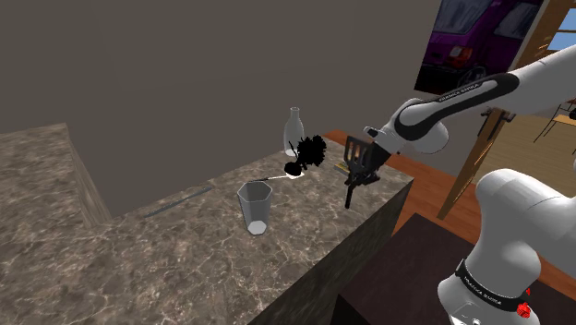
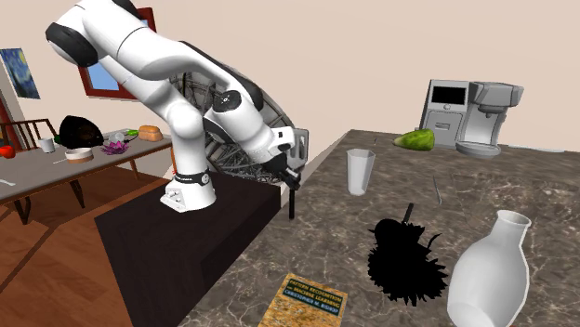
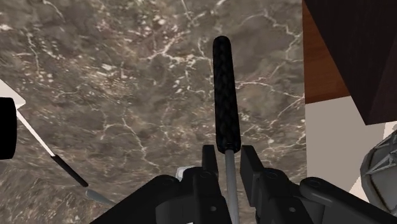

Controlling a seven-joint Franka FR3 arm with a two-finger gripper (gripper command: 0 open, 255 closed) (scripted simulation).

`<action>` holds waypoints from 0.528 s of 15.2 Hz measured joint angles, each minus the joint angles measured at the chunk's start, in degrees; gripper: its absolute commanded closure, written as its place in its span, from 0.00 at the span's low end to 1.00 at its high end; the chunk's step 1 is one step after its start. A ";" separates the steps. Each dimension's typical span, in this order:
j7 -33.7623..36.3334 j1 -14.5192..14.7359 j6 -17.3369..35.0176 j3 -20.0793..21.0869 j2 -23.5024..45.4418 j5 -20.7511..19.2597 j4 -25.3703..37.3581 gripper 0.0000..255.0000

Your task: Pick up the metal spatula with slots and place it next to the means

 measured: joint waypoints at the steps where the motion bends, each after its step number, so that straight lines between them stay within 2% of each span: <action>1: 0.51 -0.99 -0.82 1.18 -0.29 -0.13 0.16 1.00; 8: 4.32 -6.86 -6.50 8.77 -2.73 -0.93 1.52 1.00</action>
